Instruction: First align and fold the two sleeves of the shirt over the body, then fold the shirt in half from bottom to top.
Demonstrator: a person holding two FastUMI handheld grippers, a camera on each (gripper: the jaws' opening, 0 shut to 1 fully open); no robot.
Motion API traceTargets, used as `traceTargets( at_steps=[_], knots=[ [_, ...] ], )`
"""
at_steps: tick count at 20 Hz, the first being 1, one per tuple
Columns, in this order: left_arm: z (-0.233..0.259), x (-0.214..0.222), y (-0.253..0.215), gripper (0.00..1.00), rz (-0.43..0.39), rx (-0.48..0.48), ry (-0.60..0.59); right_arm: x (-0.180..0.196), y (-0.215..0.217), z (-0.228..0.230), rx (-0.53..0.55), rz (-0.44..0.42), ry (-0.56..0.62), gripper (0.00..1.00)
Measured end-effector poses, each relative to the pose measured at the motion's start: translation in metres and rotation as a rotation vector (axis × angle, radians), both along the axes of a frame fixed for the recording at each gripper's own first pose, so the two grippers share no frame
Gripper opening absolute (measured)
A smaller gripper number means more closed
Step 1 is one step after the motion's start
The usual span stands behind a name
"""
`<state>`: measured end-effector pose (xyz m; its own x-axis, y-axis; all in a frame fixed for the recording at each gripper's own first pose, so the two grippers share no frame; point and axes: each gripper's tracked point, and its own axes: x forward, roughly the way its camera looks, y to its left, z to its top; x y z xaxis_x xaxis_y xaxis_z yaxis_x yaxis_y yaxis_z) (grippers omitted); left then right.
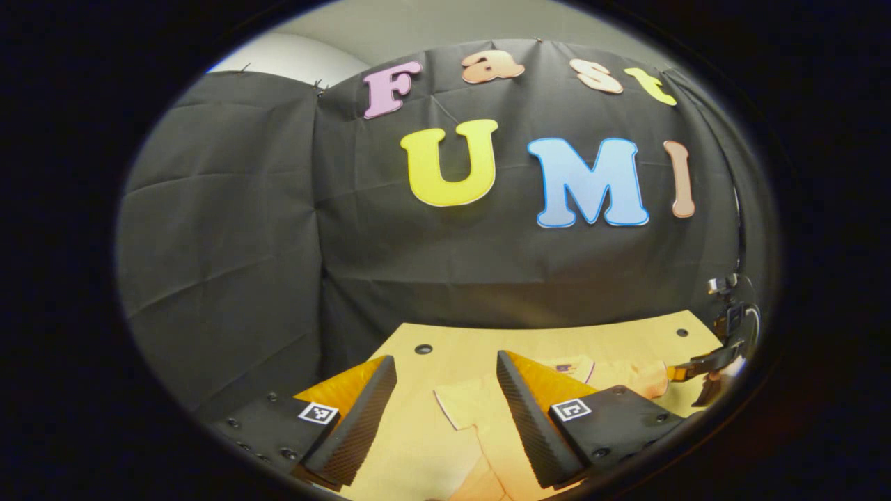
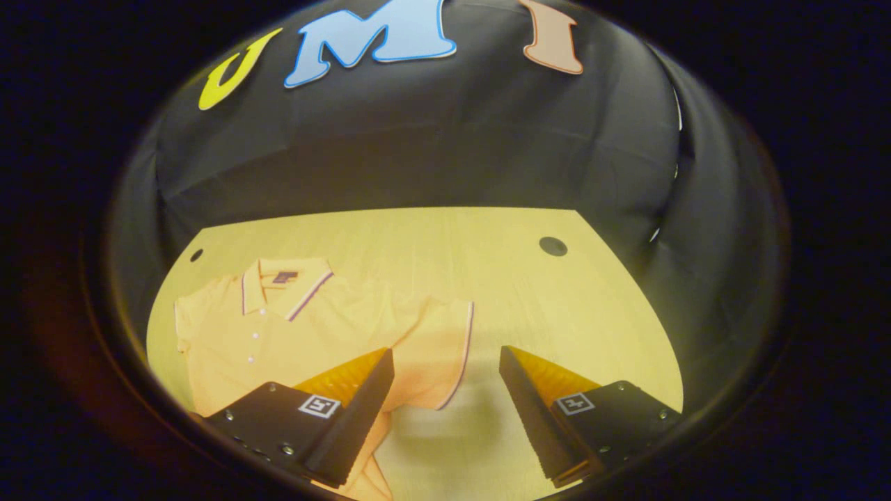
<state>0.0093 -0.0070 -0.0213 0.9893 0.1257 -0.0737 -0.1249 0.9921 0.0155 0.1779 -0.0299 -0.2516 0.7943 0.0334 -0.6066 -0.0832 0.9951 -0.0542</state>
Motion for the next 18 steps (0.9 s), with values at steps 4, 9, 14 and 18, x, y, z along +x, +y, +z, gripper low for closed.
traceTargets(
  at_steps=[4,9,14,18],
  knots=[
    [-0.006,0.008,0.0,0.94,0.013,-0.002,0.021,0.006,-0.002,-0.03,-0.007,0.005,0.072,0.96],
    [-0.011,0.023,-0.002,0.94,0.016,0.01,0.037,0.008,-0.004,-0.052,-0.029,0.006,0.122,0.96],
    [-0.012,0.035,-0.011,0.94,-0.008,0.017,0.049,0.006,-0.006,-0.066,-0.02,-0.011,0.154,0.96],
    [-0.014,0.043,-0.017,0.94,-0.022,0.019,0.058,0.006,-0.005,-0.068,0.021,-0.021,0.159,0.97]
  ],
)
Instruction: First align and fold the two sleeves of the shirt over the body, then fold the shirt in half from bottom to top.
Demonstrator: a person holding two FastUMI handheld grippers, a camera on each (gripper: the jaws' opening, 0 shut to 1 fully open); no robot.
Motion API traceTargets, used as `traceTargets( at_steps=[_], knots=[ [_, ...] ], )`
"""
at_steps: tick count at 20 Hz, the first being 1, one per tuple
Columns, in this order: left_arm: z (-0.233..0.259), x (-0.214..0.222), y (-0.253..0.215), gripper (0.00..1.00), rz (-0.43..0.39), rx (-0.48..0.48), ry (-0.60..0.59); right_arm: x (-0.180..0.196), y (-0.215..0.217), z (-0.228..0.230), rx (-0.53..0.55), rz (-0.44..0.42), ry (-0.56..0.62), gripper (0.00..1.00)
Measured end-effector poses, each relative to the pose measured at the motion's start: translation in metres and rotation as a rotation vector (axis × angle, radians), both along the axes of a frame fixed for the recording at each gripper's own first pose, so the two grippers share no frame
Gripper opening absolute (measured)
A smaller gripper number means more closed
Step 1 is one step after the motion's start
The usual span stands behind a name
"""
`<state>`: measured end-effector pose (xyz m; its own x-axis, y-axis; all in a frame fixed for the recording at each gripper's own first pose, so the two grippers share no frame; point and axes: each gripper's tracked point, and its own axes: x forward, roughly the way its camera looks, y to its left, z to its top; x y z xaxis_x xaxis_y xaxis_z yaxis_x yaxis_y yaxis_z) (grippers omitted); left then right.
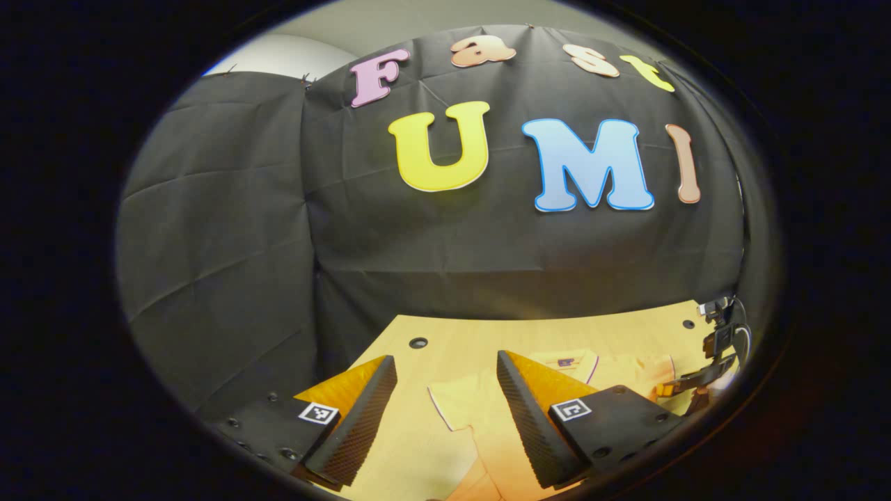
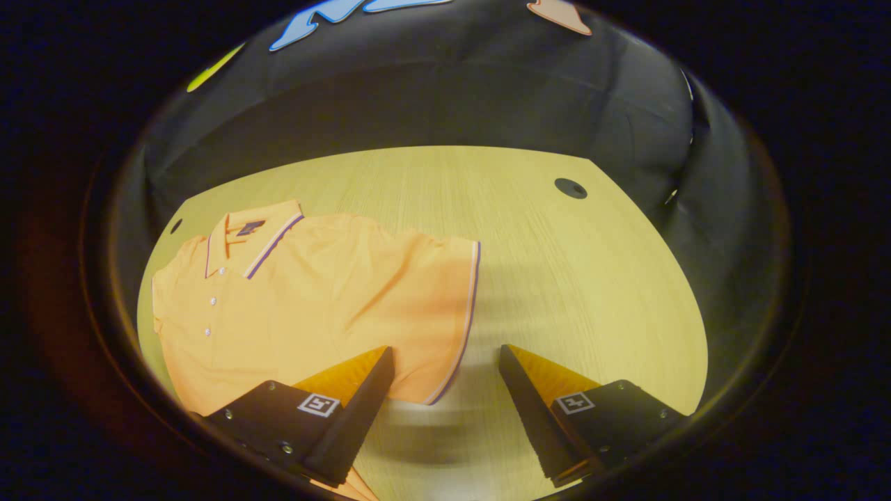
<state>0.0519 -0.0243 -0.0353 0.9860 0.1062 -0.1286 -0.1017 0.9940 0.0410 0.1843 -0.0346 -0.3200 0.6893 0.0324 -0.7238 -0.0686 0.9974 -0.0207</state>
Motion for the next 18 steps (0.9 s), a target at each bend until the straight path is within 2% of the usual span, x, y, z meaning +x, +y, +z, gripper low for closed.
traceTargets(
  at_steps=[3,4,5,6,7,10,15,18],
  knots=[
    [-0.002,0.003,-0.003,0.95,-0.007,-0.009,0.007,-0.001,0.001,-0.001,0.019,-0.001,0.0,0.92],
    [-0.002,0.004,-0.004,0.94,-0.009,-0.011,0.009,0.001,0.003,-0.001,0.022,0.009,-0.002,0.81],
    [-0.004,0.005,-0.003,0.94,-0.009,-0.011,0.012,0.0,0.006,-0.002,0.03,0.019,-0.008,0.76],
    [-0.004,0.004,-0.003,0.94,-0.008,-0.01,0.012,0.001,0.009,-0.001,0.042,0.024,-0.01,0.56],
    [-0.003,0.003,-0.002,0.94,-0.007,-0.01,0.01,0.002,0.011,0.0,0.054,0.029,-0.013,0.46],
    [-0.004,0.003,0.001,0.94,0.0,-0.016,0.014,0.002,0.018,0.0,0.102,0.018,0.005,0.08],
    [-0.004,0.0,0.008,0.94,0.013,-0.017,0.017,0.004,0.018,0.004,0.06,0.031,0.011,0.05],
    [-0.003,-0.001,0.011,0.94,0.019,-0.019,0.017,0.009,0.036,0.022,0.041,0.093,-0.035,0.05]
  ],
)
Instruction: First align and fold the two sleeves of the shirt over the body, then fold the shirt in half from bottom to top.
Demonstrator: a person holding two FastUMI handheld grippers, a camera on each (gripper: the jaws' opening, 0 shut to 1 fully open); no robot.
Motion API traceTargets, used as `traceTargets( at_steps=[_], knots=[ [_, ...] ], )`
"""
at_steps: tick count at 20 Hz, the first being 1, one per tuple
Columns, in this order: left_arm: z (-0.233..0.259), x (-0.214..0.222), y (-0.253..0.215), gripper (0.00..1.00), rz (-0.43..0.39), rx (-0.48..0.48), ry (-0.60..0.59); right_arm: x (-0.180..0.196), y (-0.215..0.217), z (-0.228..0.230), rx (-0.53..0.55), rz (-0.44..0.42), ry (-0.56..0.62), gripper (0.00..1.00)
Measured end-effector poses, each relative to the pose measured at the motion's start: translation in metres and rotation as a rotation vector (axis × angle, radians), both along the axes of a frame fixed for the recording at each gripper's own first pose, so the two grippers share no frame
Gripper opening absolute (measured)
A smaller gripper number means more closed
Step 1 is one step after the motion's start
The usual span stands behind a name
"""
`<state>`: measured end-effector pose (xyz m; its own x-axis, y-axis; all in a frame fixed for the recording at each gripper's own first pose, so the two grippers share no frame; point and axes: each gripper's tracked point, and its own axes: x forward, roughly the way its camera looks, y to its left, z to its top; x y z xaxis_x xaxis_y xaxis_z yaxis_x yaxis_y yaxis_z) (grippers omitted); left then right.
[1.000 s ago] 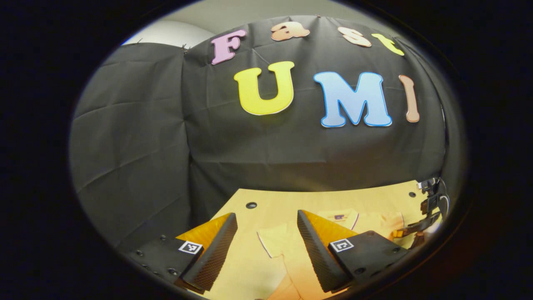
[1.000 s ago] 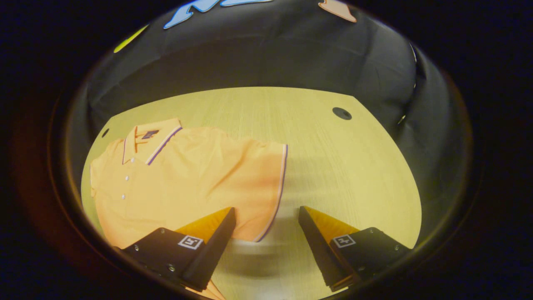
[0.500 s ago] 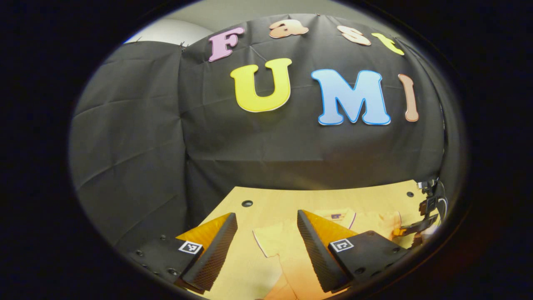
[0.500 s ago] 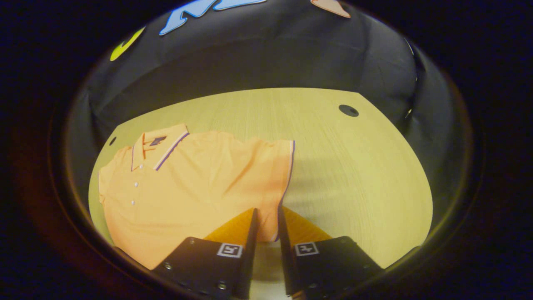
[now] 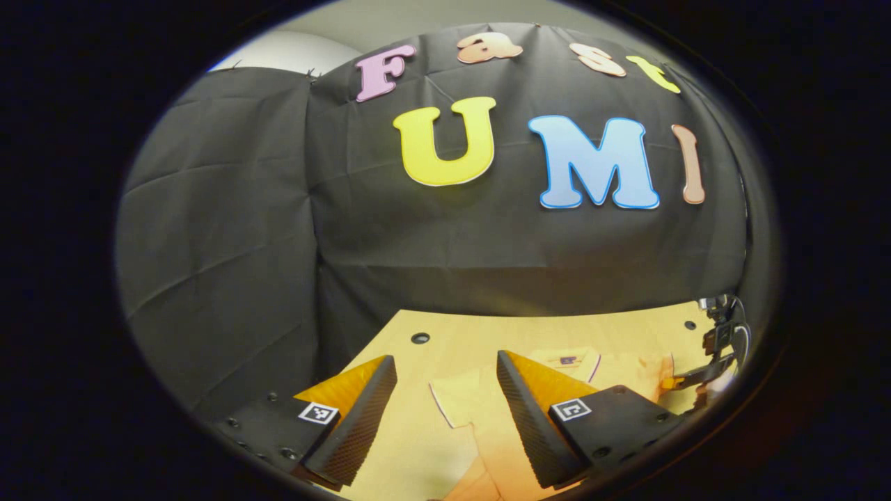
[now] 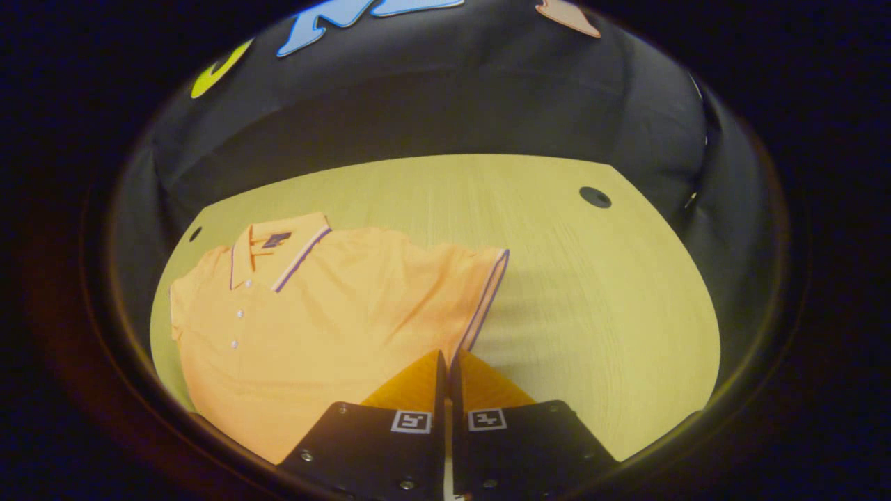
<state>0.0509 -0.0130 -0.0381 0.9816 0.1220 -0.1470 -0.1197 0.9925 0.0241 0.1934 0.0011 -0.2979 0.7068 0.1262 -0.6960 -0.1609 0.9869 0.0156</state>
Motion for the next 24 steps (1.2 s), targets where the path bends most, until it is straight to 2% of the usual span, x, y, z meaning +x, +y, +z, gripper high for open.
traceTargets(
  at_steps=[5,9,13,17,18,19,20,21,24],
  knots=[
    [-0.005,-0.001,0.003,0.94,0.001,-0.025,0.008,0.003,0.047,0.032,-0.041,0.141,-0.091,0.05],
    [-0.005,-0.003,0.01,0.94,0.011,-0.029,0.006,-0.006,0.097,0.038,-0.087,0.284,-0.119,0.05],
    [-0.008,-0.004,0.019,0.95,0.024,-0.04,0.01,-0.023,0.133,0.026,-0.17,0.425,-0.102,0.05],
    [-0.017,-0.005,0.027,0.95,0.032,-0.034,0.026,-0.039,0.145,0.001,-0.228,0.481,-0.028,0.05],
    [-0.021,-0.004,0.028,0.95,0.032,-0.036,0.032,-0.041,0.146,-0.003,-0.233,0.481,-0.013,0.14],
    [-0.024,-0.004,0.029,0.95,0.031,-0.039,0.038,-0.044,0.148,-0.004,-0.222,0.485,-0.002,0.15],
    [-0.027,-0.003,0.028,0.95,0.029,-0.042,0.044,-0.045,0.148,-0.004,-0.216,0.484,0.004,0.28],
    [-0.032,-0.003,0.028,0.95,0.027,-0.044,0.05,-0.044,0.146,-0.003,-0.218,0.479,0.0,0.35],
    [-0.042,0.002,0.027,0.94,0.012,-0.047,0.064,-0.044,0.142,0.006,-0.21,0.46,-0.009,0.36]
  ],
)
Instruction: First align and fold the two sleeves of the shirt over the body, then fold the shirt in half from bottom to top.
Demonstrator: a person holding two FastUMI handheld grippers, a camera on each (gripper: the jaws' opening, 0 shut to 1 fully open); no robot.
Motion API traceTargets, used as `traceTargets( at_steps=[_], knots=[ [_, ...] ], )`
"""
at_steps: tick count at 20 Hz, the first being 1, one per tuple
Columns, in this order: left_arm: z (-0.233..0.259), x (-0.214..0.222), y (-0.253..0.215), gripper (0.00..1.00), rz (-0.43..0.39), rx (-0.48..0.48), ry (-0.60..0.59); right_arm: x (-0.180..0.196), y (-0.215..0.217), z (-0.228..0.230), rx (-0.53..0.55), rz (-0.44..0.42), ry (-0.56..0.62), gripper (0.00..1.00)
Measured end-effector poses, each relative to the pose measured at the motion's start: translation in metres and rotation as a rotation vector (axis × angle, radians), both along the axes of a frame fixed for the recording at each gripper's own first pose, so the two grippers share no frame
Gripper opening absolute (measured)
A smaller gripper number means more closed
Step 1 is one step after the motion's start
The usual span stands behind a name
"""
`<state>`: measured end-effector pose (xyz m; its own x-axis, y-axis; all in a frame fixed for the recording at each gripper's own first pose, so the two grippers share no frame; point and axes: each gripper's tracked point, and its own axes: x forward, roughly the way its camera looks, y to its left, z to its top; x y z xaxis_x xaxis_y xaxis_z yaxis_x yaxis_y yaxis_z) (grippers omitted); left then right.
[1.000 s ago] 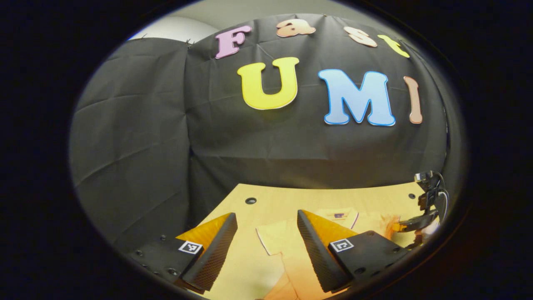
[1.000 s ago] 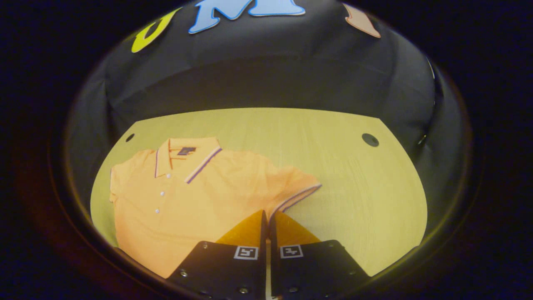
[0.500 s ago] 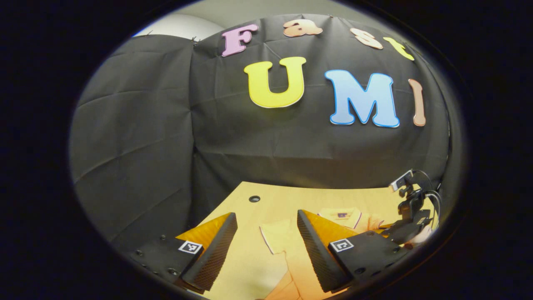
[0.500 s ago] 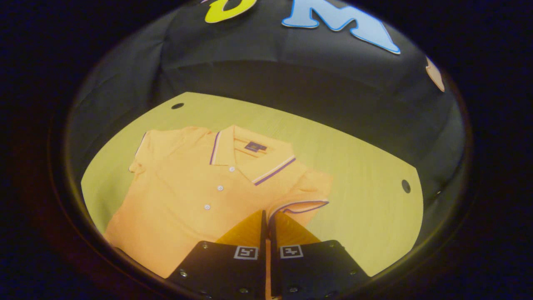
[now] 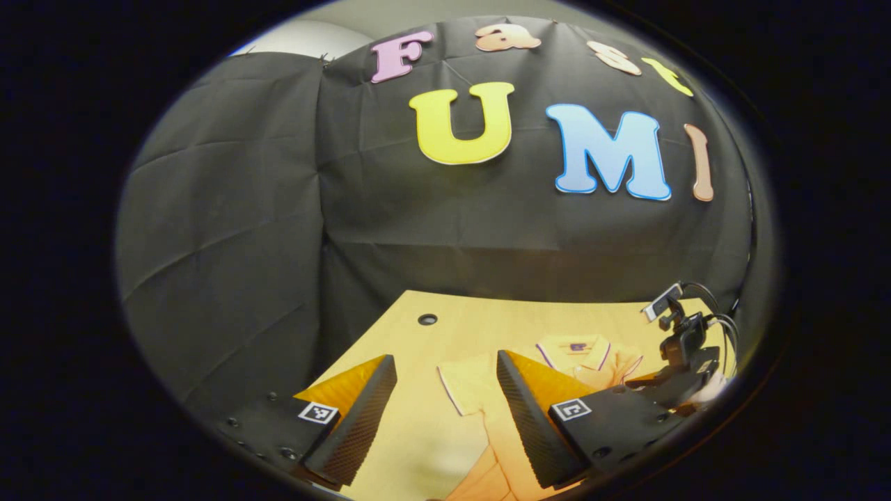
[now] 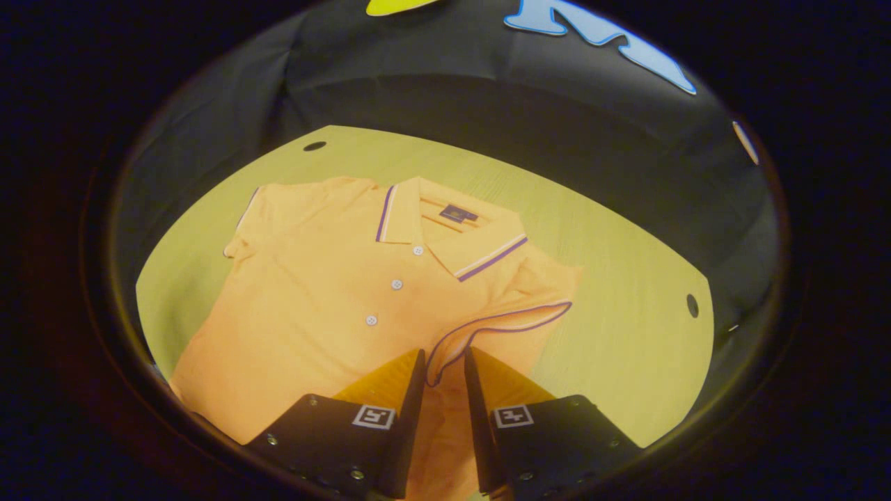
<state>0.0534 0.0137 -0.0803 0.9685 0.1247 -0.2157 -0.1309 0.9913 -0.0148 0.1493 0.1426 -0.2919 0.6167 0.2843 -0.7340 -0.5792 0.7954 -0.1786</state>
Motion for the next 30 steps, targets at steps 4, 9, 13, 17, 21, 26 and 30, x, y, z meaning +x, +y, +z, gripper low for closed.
traceTargets(
  at_steps=[4,9,13,17,21,26,30],
  knots=[
    [-0.024,0.014,-0.005,0.96,-0.026,-0.01,0.03,-0.002,-0.008,0.014,0.026,-0.039,-0.014,0.37],
    [-0.06,0.05,-0.007,0.95,-0.058,-0.017,0.073,-0.017,-0.015,0.042,0.07,-0.073,-0.05,0.37],
    [-0.097,0.084,-0.002,0.96,-0.065,-0.005,0.12,-0.036,-0.016,0.062,0.107,-0.088,-0.066,0.37],
    [-0.146,0.108,0.007,0.96,-0.057,-0.01,0.197,-0.056,-0.013,0.083,0.158,-0.106,-0.075,0.37],
    [-0.203,0.126,0.007,0.96,-0.052,-0.04,0.294,-0.073,-0.017,0.101,0.184,-0.123,-0.092,0.37],
    [-0.256,0.138,0.009,0.96,-0.034,-0.081,0.4,-0.088,-0.034,0.104,0.171,-0.17,-0.088,0.37],
    [-0.273,0.145,0.004,0.96,-0.029,-0.092,0.419,-0.098,-0.051,0.101,0.145,-0.208,-0.08,0.37]
  ],
)
